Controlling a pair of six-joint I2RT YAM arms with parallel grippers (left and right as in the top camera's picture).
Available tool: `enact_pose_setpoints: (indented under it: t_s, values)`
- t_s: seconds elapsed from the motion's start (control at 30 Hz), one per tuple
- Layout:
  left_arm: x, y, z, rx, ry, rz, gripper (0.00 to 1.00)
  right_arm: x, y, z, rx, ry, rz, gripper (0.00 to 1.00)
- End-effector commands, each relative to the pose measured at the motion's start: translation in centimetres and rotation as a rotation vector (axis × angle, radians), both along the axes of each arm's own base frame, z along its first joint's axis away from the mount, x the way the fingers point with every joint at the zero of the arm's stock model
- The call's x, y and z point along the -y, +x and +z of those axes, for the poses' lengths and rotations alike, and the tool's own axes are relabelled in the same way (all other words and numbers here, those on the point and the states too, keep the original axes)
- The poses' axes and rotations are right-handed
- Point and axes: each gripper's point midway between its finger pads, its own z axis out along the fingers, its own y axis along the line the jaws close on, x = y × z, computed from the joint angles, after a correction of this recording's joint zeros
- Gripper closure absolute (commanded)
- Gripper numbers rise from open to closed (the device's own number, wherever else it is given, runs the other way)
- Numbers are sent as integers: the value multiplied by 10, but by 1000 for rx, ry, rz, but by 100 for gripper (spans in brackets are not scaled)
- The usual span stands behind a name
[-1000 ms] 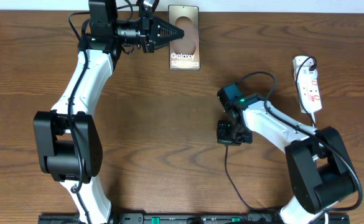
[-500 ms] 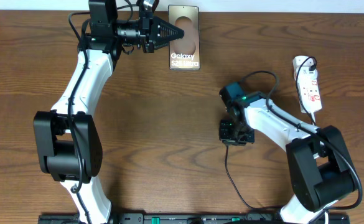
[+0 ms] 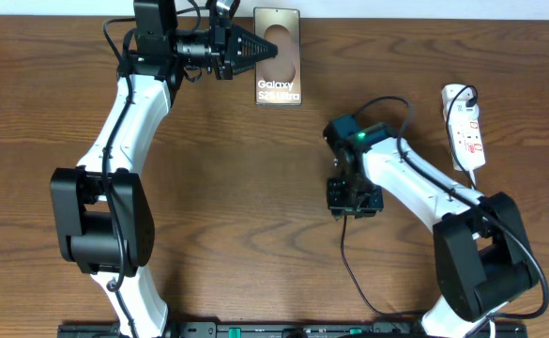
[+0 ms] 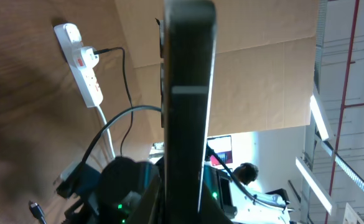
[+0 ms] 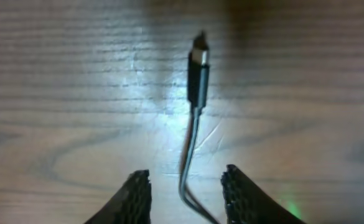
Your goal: Plug charger to phone and switch on socket
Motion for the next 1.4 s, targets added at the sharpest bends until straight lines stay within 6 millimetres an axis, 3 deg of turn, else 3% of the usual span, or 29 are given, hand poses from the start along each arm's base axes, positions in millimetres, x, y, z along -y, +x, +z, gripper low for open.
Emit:
enact_pose_setpoints:
  t_s: [0.0,0.17,0.33,0.77,1.07,1.37]
  values:
    - [0,-6,8,14,-12,-31,93,-6,5,4,46,-36,-30,68]
    - [0,-6,8,14,-12,-31,93,1,9,3,132,-180,-49,71]
    - [0,-6,8,14,-12,-31,93,4,16,4,206,-250,-74,82]
    - [0,-6,8,13,-12,-31,93,-10,23,-11,239,-169,-43,78]
    - [0,-6,8,13,-12,-31,93,-2,18,-24,247,-192,-42,76]
    - [0,-6,8,13,-12,-31,93,-1,23,-26,273,-194,-36,75]
